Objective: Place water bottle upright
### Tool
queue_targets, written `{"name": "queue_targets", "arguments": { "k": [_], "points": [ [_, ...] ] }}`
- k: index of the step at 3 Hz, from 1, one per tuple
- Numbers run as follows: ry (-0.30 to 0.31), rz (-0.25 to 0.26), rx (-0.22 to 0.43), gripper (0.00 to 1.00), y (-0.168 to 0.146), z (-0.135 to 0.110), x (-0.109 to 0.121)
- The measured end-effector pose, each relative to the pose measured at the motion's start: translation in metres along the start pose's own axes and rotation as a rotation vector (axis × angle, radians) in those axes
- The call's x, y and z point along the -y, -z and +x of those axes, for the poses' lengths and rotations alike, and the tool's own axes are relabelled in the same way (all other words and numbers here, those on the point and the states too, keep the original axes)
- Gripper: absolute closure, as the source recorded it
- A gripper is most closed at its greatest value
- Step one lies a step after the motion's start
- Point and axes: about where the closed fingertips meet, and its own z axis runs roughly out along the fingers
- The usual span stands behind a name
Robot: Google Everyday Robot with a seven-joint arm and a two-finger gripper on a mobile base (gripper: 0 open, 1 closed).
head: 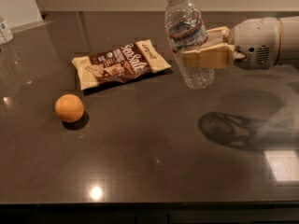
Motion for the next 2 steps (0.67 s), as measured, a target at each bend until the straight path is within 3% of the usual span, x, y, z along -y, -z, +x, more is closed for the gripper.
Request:
{"name": "queue_targets", "arguments": {
  "k": [1, 2],
  "points": [
    [-0.050, -0.007, 0.040, 1.00, -0.003, 0.011, 0.001],
    [-0.037, -0.036, 0.087, 1.00, -0.008, 0.021, 0.004]
  ]
}}
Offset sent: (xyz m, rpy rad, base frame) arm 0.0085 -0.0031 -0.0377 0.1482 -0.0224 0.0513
